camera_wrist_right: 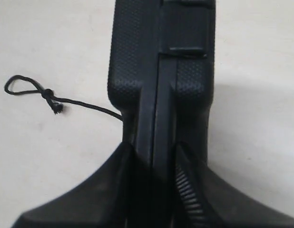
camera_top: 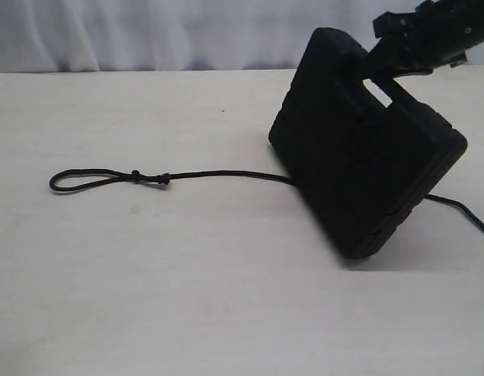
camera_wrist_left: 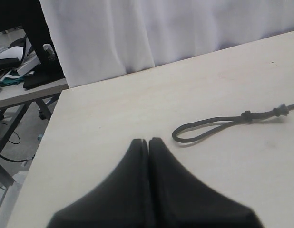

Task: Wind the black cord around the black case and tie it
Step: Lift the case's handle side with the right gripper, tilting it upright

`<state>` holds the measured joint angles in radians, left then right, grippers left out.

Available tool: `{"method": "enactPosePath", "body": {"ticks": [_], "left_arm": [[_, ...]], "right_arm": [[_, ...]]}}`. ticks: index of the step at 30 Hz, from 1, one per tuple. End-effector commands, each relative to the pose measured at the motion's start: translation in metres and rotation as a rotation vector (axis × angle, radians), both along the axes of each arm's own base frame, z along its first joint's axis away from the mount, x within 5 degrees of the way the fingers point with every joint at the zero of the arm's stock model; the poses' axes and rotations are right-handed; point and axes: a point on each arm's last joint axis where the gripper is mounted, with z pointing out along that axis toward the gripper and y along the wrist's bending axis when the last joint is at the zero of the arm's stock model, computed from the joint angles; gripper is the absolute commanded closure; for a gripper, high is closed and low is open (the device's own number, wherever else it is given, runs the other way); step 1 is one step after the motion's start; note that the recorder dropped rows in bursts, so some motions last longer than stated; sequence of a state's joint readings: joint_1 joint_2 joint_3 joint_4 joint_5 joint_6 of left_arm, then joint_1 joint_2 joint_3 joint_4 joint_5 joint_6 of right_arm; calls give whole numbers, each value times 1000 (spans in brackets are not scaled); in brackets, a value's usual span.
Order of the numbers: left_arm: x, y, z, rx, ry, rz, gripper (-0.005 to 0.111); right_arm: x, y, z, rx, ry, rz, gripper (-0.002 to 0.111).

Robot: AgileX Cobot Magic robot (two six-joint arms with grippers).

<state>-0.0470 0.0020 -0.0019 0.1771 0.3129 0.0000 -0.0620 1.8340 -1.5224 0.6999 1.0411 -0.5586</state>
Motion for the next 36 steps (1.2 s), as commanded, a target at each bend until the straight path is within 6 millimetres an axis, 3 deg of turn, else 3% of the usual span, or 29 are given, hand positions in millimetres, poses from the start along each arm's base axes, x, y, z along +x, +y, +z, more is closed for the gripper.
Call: {"method": "enactPosePath", "body": {"ticks": [1,6,16,19,28,34,36], "left_arm": [[0,0,0,-7,-4,-1,107],[0,0,0,-7,-4,-1,107],[0,0,0,-7,-4,-1,107],[0,0,0,-7,-4,-1,107],[0,0,0,-7,-4,-1,107],[0,0,0,-7,-4,-1,107],[0,0,0,-7,-4,-1,107]], "right_arm": [[-10,29,20,-71,-47,27,104],[-17,50,29,-98,-80,53,104],[-26,85,23,-167,-90,100,104],[-27,86,23,-161,-87,95,104],[-35,75,55,-159,-214,-56,104],[-41,65,33,-218,-202,-148,104],[-46,64,38,-215,-212,-160,104]]}}
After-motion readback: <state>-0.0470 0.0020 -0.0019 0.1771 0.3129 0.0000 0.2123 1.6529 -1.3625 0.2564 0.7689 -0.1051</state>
